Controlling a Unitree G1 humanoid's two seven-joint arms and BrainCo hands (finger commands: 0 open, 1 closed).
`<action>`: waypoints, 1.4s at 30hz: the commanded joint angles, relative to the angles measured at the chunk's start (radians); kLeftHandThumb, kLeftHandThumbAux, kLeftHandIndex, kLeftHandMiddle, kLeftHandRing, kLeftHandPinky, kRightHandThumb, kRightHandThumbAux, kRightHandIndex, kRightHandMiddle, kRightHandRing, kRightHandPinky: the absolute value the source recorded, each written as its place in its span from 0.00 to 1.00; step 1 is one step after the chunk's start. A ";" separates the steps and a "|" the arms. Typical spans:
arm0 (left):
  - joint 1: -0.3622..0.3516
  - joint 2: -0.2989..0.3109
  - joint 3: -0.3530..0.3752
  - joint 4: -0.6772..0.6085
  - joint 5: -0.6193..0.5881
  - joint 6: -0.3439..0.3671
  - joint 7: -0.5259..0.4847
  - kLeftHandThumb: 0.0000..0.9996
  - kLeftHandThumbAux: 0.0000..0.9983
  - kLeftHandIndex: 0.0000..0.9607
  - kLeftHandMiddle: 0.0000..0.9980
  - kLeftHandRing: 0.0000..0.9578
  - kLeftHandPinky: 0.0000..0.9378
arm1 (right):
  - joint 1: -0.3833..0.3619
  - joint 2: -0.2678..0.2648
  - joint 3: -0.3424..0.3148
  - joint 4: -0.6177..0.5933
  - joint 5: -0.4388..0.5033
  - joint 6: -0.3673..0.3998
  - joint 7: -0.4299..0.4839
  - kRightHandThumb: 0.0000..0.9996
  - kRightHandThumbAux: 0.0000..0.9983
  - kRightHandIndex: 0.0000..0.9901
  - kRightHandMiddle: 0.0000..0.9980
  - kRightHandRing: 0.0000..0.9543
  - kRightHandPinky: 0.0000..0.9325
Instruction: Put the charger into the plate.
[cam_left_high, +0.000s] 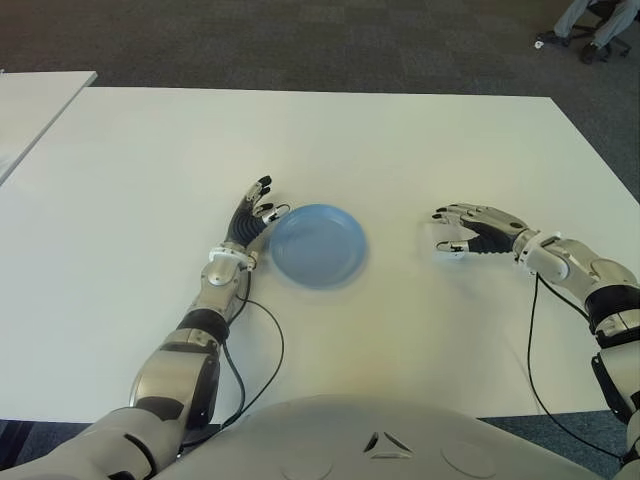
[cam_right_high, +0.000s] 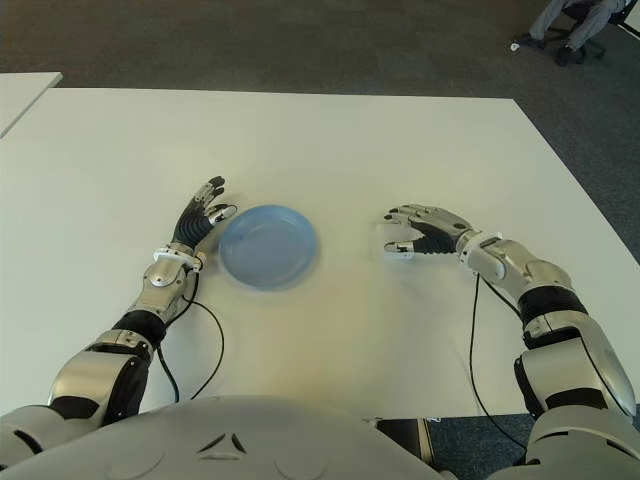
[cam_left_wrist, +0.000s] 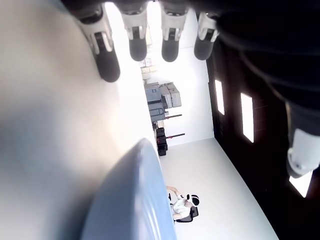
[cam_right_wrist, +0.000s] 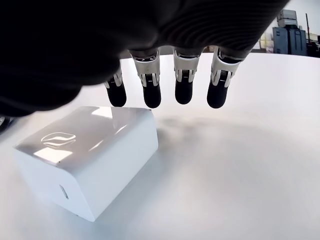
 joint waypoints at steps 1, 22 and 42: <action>0.062 -0.010 -0.011 0.033 0.006 0.050 -0.023 0.00 0.53 0.07 0.07 0.07 0.05 | -0.001 0.019 0.029 0.022 -0.036 0.026 -0.041 0.28 0.11 0.00 0.00 0.00 0.00; 0.069 0.003 -0.006 0.023 0.005 0.053 -0.038 0.00 0.53 0.07 0.07 0.06 0.05 | 0.005 0.030 0.089 0.068 -0.079 0.048 -0.155 0.30 0.12 0.00 0.00 0.00 0.00; 0.073 0.011 -0.004 0.022 0.005 0.052 -0.045 0.00 0.53 0.08 0.07 0.07 0.06 | 0.009 0.022 0.123 0.086 -0.097 0.061 -0.214 0.29 0.12 0.00 0.00 0.00 0.00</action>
